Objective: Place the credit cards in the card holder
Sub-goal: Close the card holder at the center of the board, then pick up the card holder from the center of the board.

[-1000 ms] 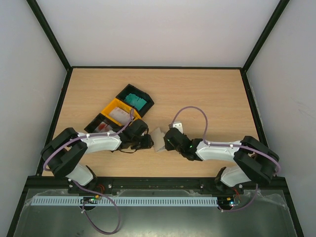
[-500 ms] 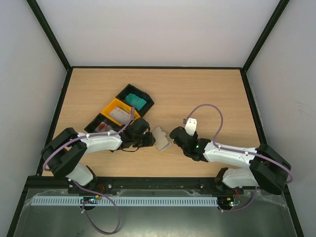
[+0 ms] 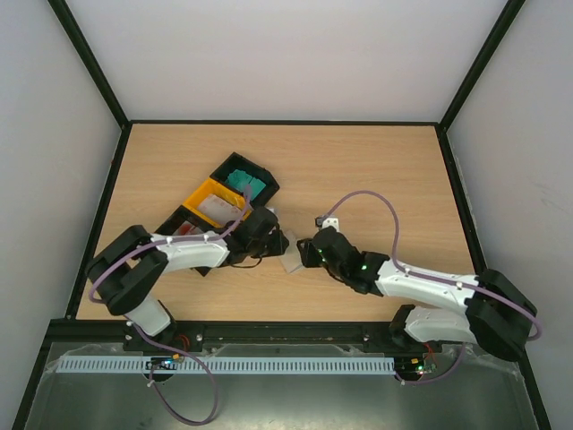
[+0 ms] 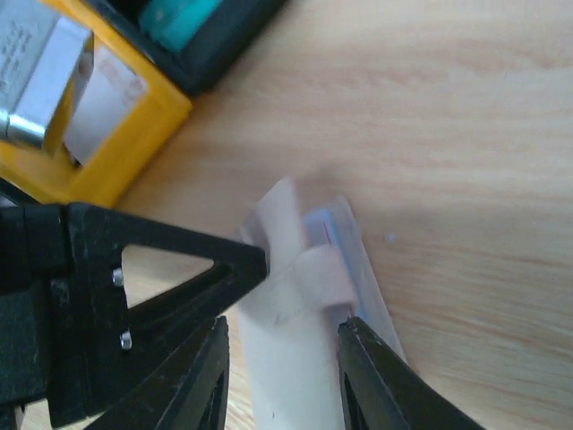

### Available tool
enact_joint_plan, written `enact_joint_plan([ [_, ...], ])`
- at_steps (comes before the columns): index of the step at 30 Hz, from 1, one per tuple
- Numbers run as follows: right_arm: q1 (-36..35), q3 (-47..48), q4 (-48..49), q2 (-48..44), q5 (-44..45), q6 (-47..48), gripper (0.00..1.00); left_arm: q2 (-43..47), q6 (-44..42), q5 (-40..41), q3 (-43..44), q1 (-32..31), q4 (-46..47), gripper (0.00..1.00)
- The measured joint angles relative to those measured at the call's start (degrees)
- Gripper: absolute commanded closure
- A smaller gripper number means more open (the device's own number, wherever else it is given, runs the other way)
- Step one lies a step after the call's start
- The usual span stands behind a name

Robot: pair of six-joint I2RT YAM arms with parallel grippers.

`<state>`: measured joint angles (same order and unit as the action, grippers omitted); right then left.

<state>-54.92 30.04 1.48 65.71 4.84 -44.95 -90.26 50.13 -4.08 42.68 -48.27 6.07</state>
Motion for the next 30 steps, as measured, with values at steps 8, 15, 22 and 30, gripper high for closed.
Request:
enact_joint_plan([
  [8,0.1,0.4,-1.5,11.6,-2.9,0.8,0.69,-5.7,0.1,0.1,2.4,-0.6,-0.6,0.75],
  [15,0.2,3.0,-3.4,17.5,-1.1,0.8,0.69,-5.3,0.3,0.5,2.4,-0.7,-0.7,0.51],
  [22,0.3,3.3,-1.7,19.0,-0.7,-0.8,0.68,1.5,4.5,4.9,-2.3,-1.0,-3.1,0.37],
  [30,1.7,2.4,0.7,19.1,-3.1,-3.8,0.59,5.3,12.0,5.7,-8.7,-1.3,-1.7,0.38],
])
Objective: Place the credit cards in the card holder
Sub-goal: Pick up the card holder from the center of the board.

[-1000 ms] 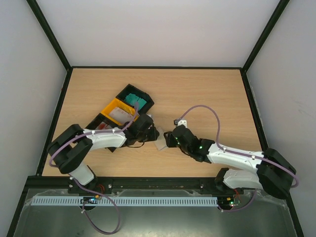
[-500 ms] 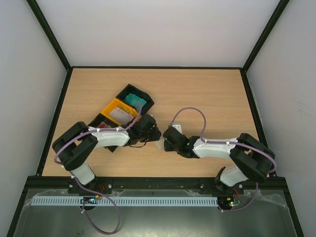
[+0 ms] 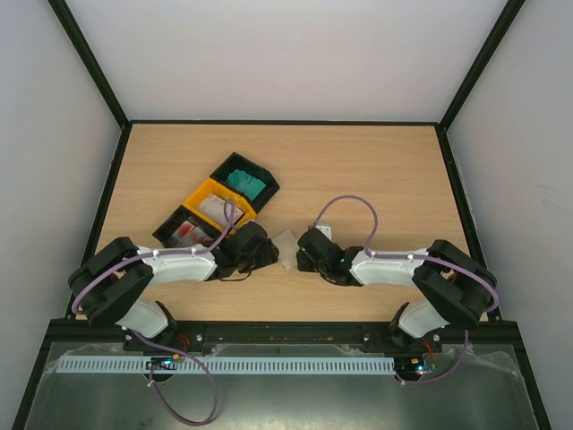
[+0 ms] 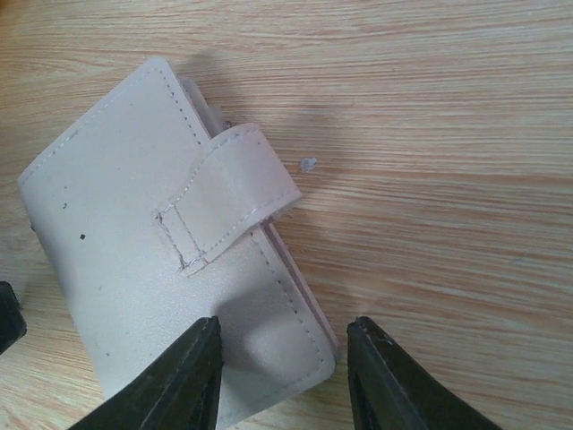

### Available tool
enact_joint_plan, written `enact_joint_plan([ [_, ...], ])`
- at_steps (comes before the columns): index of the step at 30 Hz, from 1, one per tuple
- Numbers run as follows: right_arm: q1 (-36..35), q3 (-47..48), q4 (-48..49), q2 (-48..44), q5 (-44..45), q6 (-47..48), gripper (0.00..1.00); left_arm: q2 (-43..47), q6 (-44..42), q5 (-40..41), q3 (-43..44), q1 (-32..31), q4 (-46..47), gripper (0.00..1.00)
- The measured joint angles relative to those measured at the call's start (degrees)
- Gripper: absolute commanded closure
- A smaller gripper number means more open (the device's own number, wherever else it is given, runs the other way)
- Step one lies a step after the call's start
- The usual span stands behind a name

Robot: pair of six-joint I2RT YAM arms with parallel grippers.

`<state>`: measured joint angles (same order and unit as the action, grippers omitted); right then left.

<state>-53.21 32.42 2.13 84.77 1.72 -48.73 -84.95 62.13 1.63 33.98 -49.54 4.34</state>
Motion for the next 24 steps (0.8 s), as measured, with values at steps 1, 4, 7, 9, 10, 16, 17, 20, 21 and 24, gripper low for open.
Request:
enact_joint_plan([
  [1,0.2,0.0,0.2,0.0,-0.3,-0.3,0.58,0.0,0.5,-0.2,-0.1,-0.1,0.3,0.38],
  [4,0.9,-0.2,1.0,0.2,-1.4,-0.7,0.58,0.0,2.9,-1.1,-0.9,-0.1,2.4,0.39],
  [7,1.4,-0.3,2.1,0.4,-2.2,-0.8,0.65,-0.2,5.3,-1.4,-2.1,-0.1,5.1,0.41],
  [9,1.7,-0.9,3.6,0.5,-3.0,-0.8,0.69,-0.7,6.4,-1.4,-2.3,0.0,6.6,0.41],
  [10,1.9,-1.4,4.7,0.5,-3.5,-0.9,0.72,-1.1,6.9,-1.4,-2.4,0.0,7.6,0.41],
  [16,3.2,-3.6,10.7,1.1,-6.8,-1.7,0.83,-2.3,9.5,-1.8,-4.2,0.4,13.8,0.42],
  [17,3.4,-3.9,11.6,1.3,-7.4,-2.0,0.84,-2.3,10.0,-1.9,-4.7,0.5,14.9,0.42],
  [20,4.2,-4.9,14.8,1.9,-9.3,-3.5,0.87,-2.4,11.0,-2.6,-6.5,0.9,18.8,0.46],
  [21,4.5,-5.2,16.1,2.3,-10.1,-4.3,0.88,-2.5,11.4,-2.9,-7.1,1.1,20.0,0.47],
  [24,5.3,-5.9,19.3,3.3,-12.4,-5.7,0.89,-2.7,11.7,-3.4,-8.5,1.8,22.8,0.55],
])
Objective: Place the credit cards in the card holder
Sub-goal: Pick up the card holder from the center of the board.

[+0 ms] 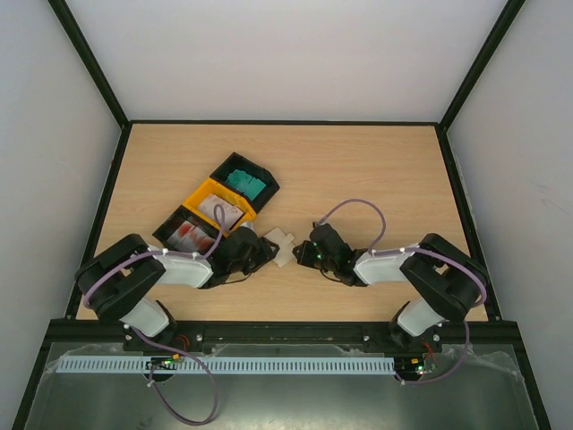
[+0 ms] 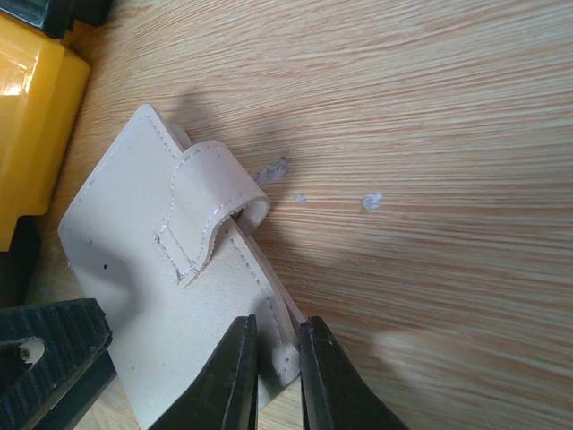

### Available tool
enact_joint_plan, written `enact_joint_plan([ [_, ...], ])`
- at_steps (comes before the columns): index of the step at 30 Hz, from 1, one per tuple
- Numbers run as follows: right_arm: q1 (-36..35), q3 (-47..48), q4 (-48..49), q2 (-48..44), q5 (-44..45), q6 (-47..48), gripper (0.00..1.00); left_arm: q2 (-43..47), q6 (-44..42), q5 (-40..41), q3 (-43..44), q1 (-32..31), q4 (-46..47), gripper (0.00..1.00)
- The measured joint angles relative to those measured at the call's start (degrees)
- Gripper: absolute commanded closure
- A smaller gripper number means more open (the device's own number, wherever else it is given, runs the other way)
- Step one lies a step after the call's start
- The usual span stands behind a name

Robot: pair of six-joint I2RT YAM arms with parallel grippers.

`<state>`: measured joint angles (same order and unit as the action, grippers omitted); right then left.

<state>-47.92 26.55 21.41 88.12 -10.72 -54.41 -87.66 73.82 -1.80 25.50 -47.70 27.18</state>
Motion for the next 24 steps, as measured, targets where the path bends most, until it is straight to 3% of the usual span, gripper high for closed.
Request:
enact_joint_plan([
  [5,1.4,-0.8,3.6,1.2,-3.6,-1.1,0.89,-0.3,-1.9,-0.6,-2.0,1.2,3.7,0.62],
  [12,2.1,-1.7,4.2,0.6,-7.4,-0.9,0.89,-0.4,-9.2,-1.5,-2.8,1.9,6.2,0.55],
  [15,2.7,-2.0,4.2,0.3,-9.5,-0.6,0.89,-1.2,-11.4,-3.4,-2.8,2.7,8.3,0.56],
  [17,3.2,-2.3,4.3,0.2,-10.7,-0.4,0.89,-2.1,-12.4,-4.5,-2.8,3.3,9.8,0.65],
  [20,3.9,-3.0,4.6,0.0,-12.1,-0.3,0.89,-3.2,-13.8,-5.8,-2.8,3.8,11.1,0.85],
  [22,4.2,-3.1,4.5,-0.3,-12.5,-0.2,0.84,-3.3,-14.9,-6.3,-2.6,4.0,11.3,0.97],
  [24,4.2,-3.3,3.6,-1.2,-12.4,0.2,0.76,-3.2,-16.1,-7.1,-1.9,4.1,12.1,0.98],
])
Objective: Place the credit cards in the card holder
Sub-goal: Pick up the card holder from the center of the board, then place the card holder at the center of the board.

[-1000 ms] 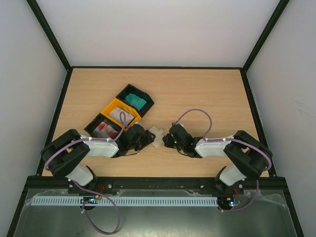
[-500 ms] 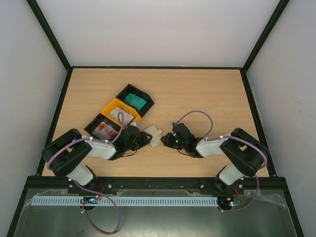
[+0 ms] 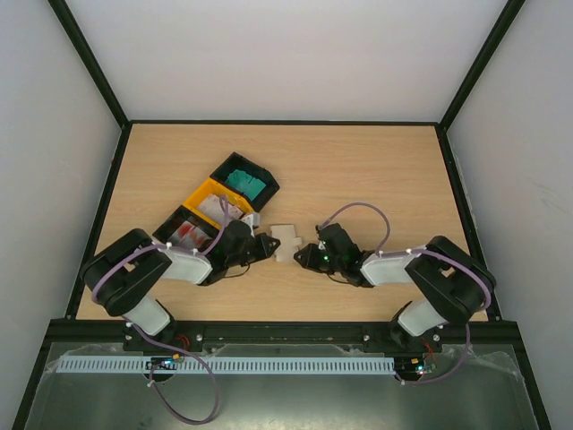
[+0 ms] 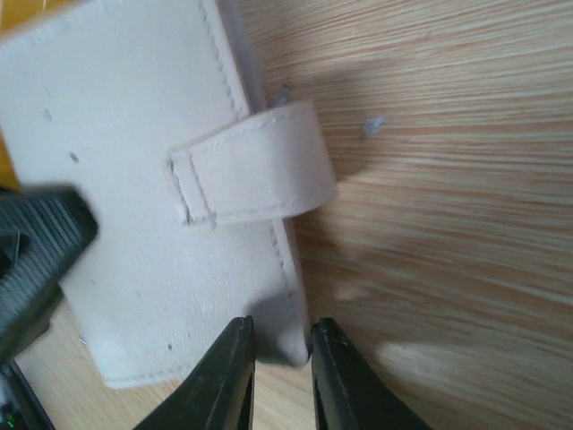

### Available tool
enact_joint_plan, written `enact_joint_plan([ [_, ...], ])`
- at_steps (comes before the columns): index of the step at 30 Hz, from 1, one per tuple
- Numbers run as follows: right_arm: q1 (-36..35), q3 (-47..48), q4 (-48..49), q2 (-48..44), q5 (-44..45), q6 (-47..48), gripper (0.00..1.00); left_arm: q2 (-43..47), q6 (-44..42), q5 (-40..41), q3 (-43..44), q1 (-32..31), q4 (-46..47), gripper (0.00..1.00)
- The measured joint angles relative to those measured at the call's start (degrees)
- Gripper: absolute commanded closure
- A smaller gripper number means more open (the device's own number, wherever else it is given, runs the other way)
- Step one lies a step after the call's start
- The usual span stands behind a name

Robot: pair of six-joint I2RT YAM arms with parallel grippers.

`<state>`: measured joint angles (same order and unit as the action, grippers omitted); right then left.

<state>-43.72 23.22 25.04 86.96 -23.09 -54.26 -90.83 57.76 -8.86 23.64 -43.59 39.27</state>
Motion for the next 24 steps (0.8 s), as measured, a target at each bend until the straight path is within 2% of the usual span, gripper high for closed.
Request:
enact_joint_plan([
  [6,0.0,0.0,-8.4,-10.1,2.6,1.6,0.49,2.3,-6.5,-0.1,3.5,-0.6,-4.1,0.98],
  [11,0.7,2.2,-17.1,-24.0,6.4,0.7,0.36,7.7,-16.4,4.3,8.1,-2.6,-11.4,0.97],
  [18,2.5,9.3,-25.7,-40.3,11.5,-7.6,0.23,13.7,-33.2,10.6,17.2,-5.0,-12.0,0.97],
  [22,2.5,17.4,-28.9,-43.8,14.4,-12.8,0.19,16.3,-46.4,11.6,17.5,-6.2,-7.0,0.97],
  [24,2.5,22.4,-29.3,-44.1,15.6,-15.4,0.18,17.3,-55.8,11.7,17.5,-7.6,-4.0,0.97],
])
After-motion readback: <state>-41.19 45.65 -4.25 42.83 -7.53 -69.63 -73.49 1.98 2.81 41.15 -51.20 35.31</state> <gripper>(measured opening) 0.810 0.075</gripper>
